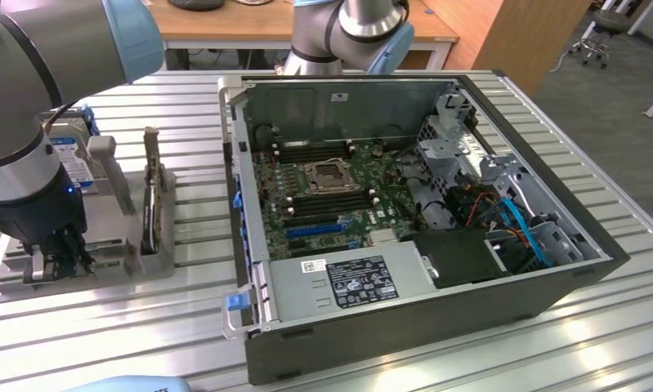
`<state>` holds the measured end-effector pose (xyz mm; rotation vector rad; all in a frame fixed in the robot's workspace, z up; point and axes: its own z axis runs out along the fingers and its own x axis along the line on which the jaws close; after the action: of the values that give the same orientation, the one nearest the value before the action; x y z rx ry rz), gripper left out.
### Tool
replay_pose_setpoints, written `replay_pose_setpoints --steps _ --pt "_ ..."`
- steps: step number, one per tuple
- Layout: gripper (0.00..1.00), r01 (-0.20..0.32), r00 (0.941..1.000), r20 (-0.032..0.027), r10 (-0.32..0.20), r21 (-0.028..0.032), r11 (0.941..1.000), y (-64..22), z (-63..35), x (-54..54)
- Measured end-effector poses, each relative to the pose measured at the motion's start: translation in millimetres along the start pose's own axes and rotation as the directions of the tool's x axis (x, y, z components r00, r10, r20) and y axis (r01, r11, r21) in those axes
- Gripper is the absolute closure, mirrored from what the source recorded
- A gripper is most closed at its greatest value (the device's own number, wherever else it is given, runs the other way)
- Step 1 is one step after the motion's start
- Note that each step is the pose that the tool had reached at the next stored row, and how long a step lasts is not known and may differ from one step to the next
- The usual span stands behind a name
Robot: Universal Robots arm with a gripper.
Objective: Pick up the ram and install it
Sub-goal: 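Pick up the ram and move it above insertion slot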
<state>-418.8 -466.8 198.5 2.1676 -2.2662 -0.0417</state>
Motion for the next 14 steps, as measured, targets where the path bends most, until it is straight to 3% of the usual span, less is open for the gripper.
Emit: replay_pose_setpoints --steps 14 --pt "0.8 0.0 1.0 -0.0002 0.0 -0.0002 1.0 0.1 -2.1 0.0"
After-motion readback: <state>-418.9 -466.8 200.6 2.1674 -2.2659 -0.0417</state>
